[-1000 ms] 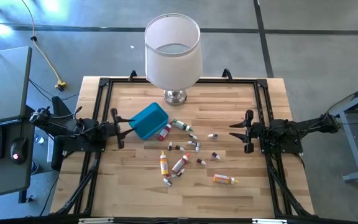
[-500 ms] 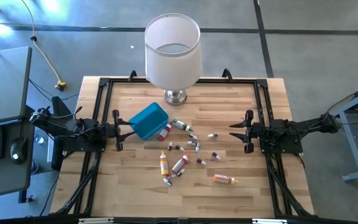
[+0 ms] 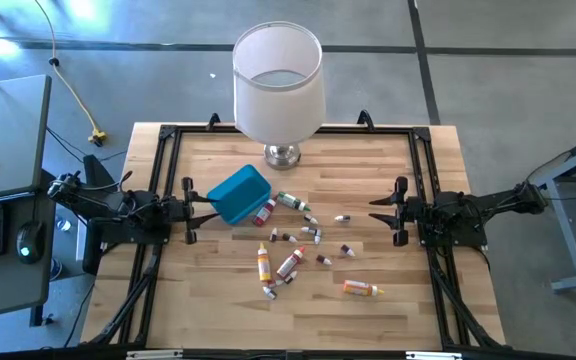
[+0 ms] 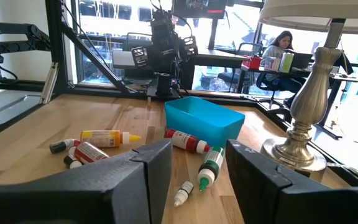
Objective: Pick & Place food coloring
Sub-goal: Put the large yellow food coloring bottle into the blue bin
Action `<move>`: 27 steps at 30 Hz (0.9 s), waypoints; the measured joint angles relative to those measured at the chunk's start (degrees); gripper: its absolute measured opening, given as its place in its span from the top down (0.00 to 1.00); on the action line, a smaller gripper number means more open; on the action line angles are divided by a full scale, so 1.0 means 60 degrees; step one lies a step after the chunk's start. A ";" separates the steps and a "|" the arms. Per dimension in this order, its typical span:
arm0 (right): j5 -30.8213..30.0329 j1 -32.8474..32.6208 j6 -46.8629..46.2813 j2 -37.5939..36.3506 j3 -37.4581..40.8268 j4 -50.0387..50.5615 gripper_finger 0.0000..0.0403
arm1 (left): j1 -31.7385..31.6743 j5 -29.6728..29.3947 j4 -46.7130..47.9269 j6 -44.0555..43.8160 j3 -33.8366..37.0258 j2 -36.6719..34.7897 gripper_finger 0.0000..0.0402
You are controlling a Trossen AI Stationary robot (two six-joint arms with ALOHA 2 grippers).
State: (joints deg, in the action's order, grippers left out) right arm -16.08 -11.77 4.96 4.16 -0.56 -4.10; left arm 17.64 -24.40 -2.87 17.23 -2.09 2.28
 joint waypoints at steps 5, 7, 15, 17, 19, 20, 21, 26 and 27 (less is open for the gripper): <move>0.0000 -0.0002 0.0000 -0.0003 0.0000 0.0000 0.64 | 0.0002 0.0000 0.0000 -0.0052 0.0000 0.0000 0.62; 0.0000 -0.0001 0.0000 -0.0003 0.0000 -0.0004 0.64 | 0.0002 -0.0004 -0.0003 -0.0260 0.0000 0.0000 0.62; 0.0000 -0.0002 0.0000 -0.0003 0.0000 0.0000 0.64 | 0.0001 -0.0004 -0.0028 -0.0674 0.0000 0.0000 0.62; 0.0000 -0.0001 -0.0001 0.0000 0.0000 0.0000 0.64 | 0.0000 0.0001 -0.0059 -0.0730 0.0000 0.0000 0.62; 0.0000 -0.0004 -0.0002 -0.0001 0.0000 0.0000 0.64 | -0.0002 0.0190 -0.0157 -0.1075 0.0000 0.0000 0.62; 0.0000 -0.0003 0.0000 -0.0004 0.0000 -0.0001 0.64 | 0.0001 0.0398 -0.0241 -0.1387 0.0000 0.0000 0.62; 0.0000 -0.0003 -0.0002 -0.0004 0.0000 0.0000 0.64 | -0.0002 0.0646 -0.0392 -0.1647 0.0001 0.0000 0.62; 0.0000 -0.0003 0.0001 -0.0004 0.0000 0.0000 0.64 | 0.0002 0.1675 -0.1135 -0.1661 0.0000 -0.0004 0.62; 0.0000 -0.0004 -0.0001 -0.0004 0.0000 -0.0001 0.64 | 0.0002 0.1879 -0.1124 -0.1628 0.0000 -0.0004 0.62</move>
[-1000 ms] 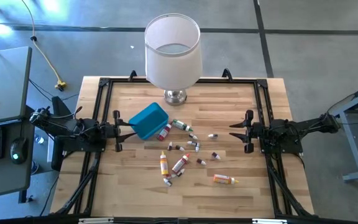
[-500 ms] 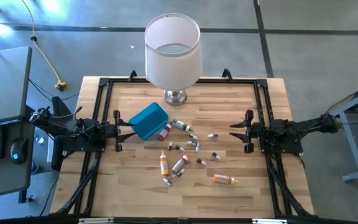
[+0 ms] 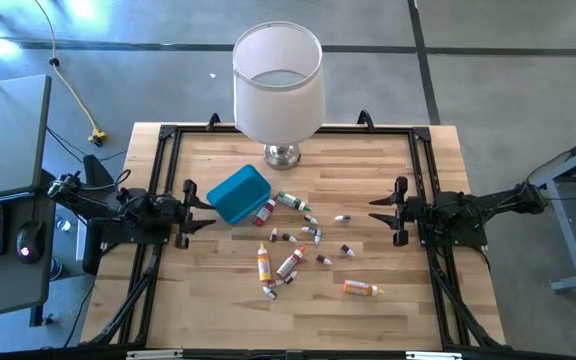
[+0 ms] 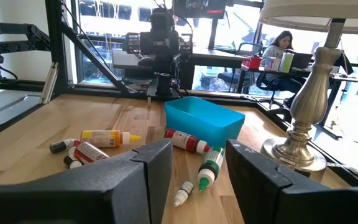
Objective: Pick & Place food coloring
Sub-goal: Put the large yellow food coloring bottle into the blue bin
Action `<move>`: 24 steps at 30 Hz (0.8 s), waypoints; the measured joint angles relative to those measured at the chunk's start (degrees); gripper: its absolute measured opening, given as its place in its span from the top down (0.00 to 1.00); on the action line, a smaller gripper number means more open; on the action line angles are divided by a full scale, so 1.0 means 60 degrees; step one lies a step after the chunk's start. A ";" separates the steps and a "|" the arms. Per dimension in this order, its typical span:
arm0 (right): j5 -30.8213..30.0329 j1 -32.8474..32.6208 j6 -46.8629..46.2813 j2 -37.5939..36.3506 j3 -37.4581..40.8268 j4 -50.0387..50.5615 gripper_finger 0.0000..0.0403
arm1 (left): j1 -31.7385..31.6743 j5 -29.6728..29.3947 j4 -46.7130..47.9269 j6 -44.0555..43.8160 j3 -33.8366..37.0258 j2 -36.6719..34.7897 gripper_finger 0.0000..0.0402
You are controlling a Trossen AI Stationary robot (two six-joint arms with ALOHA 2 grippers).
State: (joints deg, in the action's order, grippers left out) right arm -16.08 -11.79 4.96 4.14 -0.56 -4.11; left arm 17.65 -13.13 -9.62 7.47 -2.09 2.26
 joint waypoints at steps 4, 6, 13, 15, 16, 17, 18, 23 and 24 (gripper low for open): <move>0.0000 0.0001 -0.0001 0.0001 0.0000 0.0000 0.64 | 0.0000 0.0310 0.0493 -0.0079 0.0000 0.0000 0.62; 0.0000 0.0004 -0.0001 0.0004 0.0000 0.0001 0.64 | 0.0000 0.0299 0.0968 -0.0253 0.0000 0.0000 0.62; -0.0004 0.0000 -0.0001 0.0002 0.0000 -0.0039 0.64 | 0.0000 0.0745 0.1560 -0.1542 -0.0018 0.0000 0.62; -0.0046 0.0003 0.0090 0.0001 0.0000 -0.0057 0.64 | 0.0000 0.0184 0.1271 -0.1543 -0.0004 0.0004 0.62; -0.0104 0.0003 0.0217 0.0004 0.0000 -0.0057 0.64 | 0.0001 -0.0189 0.1021 -0.1546 0.0004 0.0007 0.62; -0.0117 0.0000 0.0352 0.0004 0.0000 -0.0064 0.64 | 0.0000 -0.0490 0.0704 -0.1545 0.0004 0.0004 0.62; -0.0117 0.0004 0.0503 0.0002 0.0000 -0.0086 0.64 | 0.0000 -0.0729 0.0374 -0.1546 0.0004 0.0004 0.62; 0.0080 0.0001 0.1228 0.0004 0.0000 -0.0894 0.64 | -0.0001 -0.1410 -0.0232 -0.1760 -0.0237 0.0339 0.62; 0.0174 0.0001 0.1233 0.0004 0.0000 -0.1023 0.64 | 0.0000 -0.1551 -0.0098 -0.1818 -0.0432 0.0541 0.62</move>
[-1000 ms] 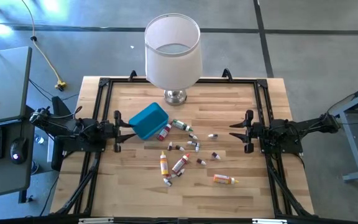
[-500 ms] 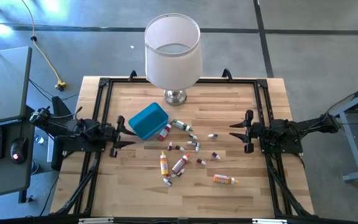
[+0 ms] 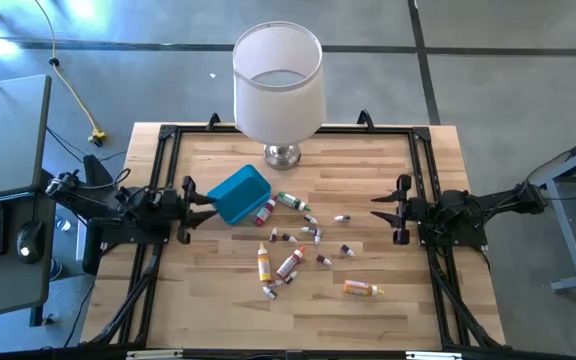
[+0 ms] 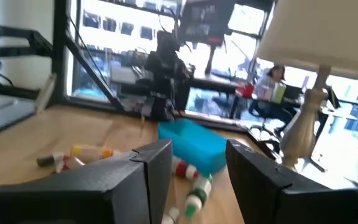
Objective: Pick & Place food coloring
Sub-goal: Put the large yellow food coloring bottle into the blue bin
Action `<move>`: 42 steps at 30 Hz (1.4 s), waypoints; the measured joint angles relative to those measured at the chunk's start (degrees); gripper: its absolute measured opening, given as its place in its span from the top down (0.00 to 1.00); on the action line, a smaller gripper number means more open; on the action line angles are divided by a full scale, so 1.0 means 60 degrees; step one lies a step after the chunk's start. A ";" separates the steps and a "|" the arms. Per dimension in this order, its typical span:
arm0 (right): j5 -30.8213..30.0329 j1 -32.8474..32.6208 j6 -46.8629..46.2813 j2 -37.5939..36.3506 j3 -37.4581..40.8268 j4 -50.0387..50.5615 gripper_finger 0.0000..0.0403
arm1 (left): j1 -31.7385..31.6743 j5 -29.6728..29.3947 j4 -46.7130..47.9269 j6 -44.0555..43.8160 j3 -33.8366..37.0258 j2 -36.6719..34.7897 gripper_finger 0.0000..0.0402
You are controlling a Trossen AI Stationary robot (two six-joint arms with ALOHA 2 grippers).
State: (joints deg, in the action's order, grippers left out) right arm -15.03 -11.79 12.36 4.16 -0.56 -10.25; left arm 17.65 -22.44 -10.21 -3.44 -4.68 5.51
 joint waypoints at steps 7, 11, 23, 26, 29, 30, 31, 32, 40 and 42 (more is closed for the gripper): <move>0.0103 0.0003 -0.0048 0.0000 0.0000 -0.0403 0.64 | 0.0000 -0.0615 0.1827 -0.0935 -0.2289 0.2586 0.62; 0.0096 -0.0001 0.0005 0.0000 0.0000 -0.0776 0.64 | 0.0000 -0.0664 0.3786 -0.2354 -0.4116 0.4709 0.62; -0.1570 0.0003 0.0023 -0.0001 0.0000 -0.1278 0.64 | 0.0004 0.2295 0.6210 -0.9119 -0.7939 1.0847 0.62; -0.1570 0.0003 0.0023 0.0000 0.0000 -0.1281 0.64 | 0.0000 0.2828 0.6231 -1.0080 -0.8492 1.1959 0.62; -0.1542 0.0003 -0.0054 0.0000 0.0000 -0.1283 0.64 | -0.0014 0.3120 0.6254 -1.0743 -0.8864 1.2944 0.62; -0.1526 0.0003 -0.0199 0.0000 0.0000 -0.1289 0.64 | -0.0067 0.3237 0.6266 -1.0828 -0.8974 1.3231 0.62; -0.1505 0.0003 -0.0351 0.0000 0.0000 -0.1292 0.64 | -0.0143 0.3447 0.6253 -1.0920 -0.9076 1.3513 0.62; -0.1482 0.0003 -0.0509 0.0000 0.0000 -0.1308 0.64 | -0.0226 0.3750 0.6234 -1.1079 -0.9162 1.3779 0.62; -0.1433 0.0003 -0.1319 0.0000 0.0000 -0.1580 0.64 | -0.0810 0.5252 0.6426 -1.2552 -0.9353 1.5080 0.62; -0.1412 0.0003 -0.1410 0.0000 0.0000 -0.1596 0.64 | -0.0906 0.5320 0.6557 -1.2545 -0.9353 1.5123 0.62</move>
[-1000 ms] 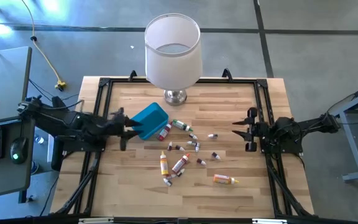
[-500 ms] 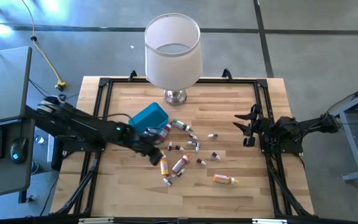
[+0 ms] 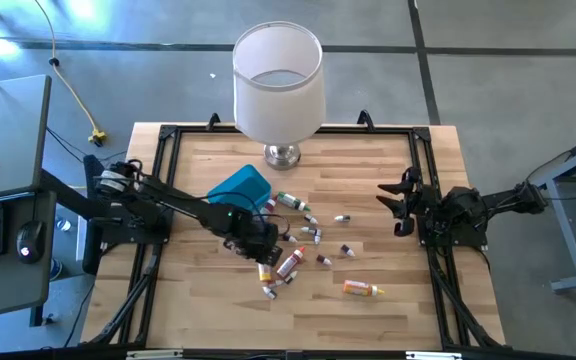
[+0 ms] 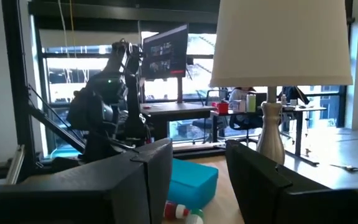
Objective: Pick & Place food coloring
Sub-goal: Put the large yellow food coloring bottle into the blue bin
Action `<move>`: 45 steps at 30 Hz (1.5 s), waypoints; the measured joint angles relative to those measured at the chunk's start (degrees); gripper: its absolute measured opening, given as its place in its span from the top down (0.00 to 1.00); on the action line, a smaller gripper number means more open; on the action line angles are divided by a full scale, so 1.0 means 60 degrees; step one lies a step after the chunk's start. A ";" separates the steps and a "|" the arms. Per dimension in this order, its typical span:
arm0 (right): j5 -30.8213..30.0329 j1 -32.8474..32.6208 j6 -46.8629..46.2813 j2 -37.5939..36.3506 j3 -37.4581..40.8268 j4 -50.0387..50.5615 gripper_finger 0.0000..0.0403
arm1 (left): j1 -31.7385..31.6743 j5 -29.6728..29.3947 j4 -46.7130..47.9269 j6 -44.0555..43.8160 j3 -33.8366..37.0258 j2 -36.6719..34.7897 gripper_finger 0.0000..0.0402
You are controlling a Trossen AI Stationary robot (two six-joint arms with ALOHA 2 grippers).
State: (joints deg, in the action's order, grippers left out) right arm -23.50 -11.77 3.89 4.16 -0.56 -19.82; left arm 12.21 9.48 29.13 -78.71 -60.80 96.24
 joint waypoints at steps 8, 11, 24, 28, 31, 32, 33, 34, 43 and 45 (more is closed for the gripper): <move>0.0006 0.0000 -0.0003 -0.0002 0.0000 -0.0186 0.64 | -0.0056 -0.0915 0.0171 0.0034 0.0000 0.0033 0.62; 0.0006 0.0000 0.0005 -0.0003 0.0000 -0.0250 0.64 | -0.0055 -0.0957 0.0171 0.0020 0.0004 0.0033 0.62; 0.0001 0.0000 0.0008 -0.0004 0.0000 -0.0250 0.64 | -0.0040 -0.1245 0.0524 -0.0453 0.0018 0.0434 0.62; -0.0008 0.0000 0.0006 0.0009 0.0000 -0.0331 0.64 | -0.0041 -0.1221 -0.0091 -0.0233 0.0029 0.0706 0.62; -0.0031 0.0000 -0.0035 0.0024 0.0000 -0.0393 0.64 | -0.0042 -0.1084 -0.0258 -0.0180 0.0022 0.0744 0.62; -0.0033 0.0000 -0.0038 0.0028 0.0000 -0.0371 0.64 | -0.0043 -0.0956 -0.0276 -0.0183 0.0022 0.0744 0.62; -0.0030 -0.0001 -0.0039 0.0047 0.0000 -0.0378 0.64 | -0.0041 -0.0874 -0.0269 -0.0191 0.0022 0.0744 0.62; -0.0036 0.0000 -0.0037 0.0071 0.0000 -0.0407 0.64 | -0.0038 -0.0841 -0.0230 -0.0203 0.0022 0.0744 0.62; -0.0056 -0.0001 -0.0003 0.0106 0.0000 -0.0392 0.64 | -0.0041 -0.0720 -0.0091 -0.0180 0.0022 0.0790 0.62; -0.0060 0.0000 -0.0003 0.0109 0.0000 -0.0408 0.64 | -0.0041 -0.0675 -0.0058 -0.0174 0.0022 0.0820 0.62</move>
State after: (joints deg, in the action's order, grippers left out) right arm -23.86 -11.77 3.88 4.82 -0.56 -22.27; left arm 11.97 5.43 28.79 -79.76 -60.66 101.16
